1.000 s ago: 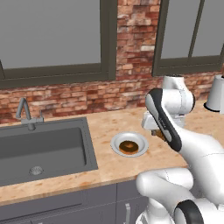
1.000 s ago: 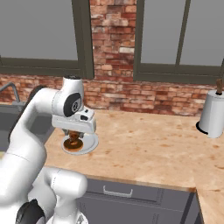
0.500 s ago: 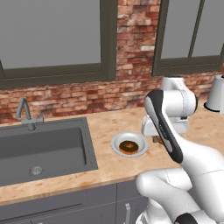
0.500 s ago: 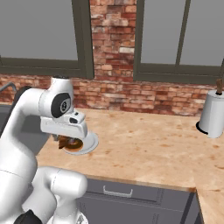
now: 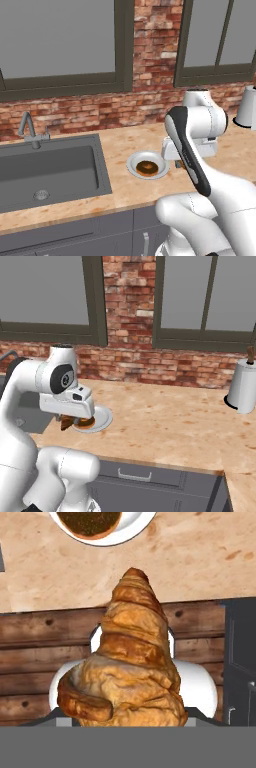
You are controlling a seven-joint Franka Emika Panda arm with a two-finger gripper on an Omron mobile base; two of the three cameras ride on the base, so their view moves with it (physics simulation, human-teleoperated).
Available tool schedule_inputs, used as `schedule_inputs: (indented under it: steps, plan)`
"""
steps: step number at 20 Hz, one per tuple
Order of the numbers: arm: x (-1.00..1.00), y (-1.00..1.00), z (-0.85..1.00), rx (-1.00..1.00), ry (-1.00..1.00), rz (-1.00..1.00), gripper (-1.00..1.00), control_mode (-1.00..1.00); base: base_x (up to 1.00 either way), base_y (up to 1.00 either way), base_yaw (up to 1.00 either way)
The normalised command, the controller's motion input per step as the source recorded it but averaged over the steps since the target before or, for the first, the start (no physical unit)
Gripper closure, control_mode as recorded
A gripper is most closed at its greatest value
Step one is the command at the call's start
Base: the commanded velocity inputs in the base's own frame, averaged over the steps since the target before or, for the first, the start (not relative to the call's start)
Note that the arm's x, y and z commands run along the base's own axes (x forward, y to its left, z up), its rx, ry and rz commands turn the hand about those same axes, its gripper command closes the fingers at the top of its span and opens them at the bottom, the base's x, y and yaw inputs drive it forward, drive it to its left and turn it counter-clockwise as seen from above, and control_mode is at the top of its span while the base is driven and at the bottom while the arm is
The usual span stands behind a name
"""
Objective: Place the pastries on the plates.
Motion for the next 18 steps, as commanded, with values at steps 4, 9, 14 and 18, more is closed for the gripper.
schedule_inputs:
  steps: [4,9,14,18]
  plan:
    - [-0.03,0.0,0.0,0.0,0.0,0.0,1.0,-1.0,0.0,0.0,0.0]
    - [-0.04,0.0,0.0,0.0,0.0,0.0,1.0,1.0,-0.44,0.0,0.0]
    - [0.0,0.0,0.0,0.0,0.0,0.0,1.0,1.0,-0.98,0.28,0.0]
    - [0.0,0.0,0.0,0.0,0.0,0.0,1.0,1.0,-0.4,0.99,0.0]
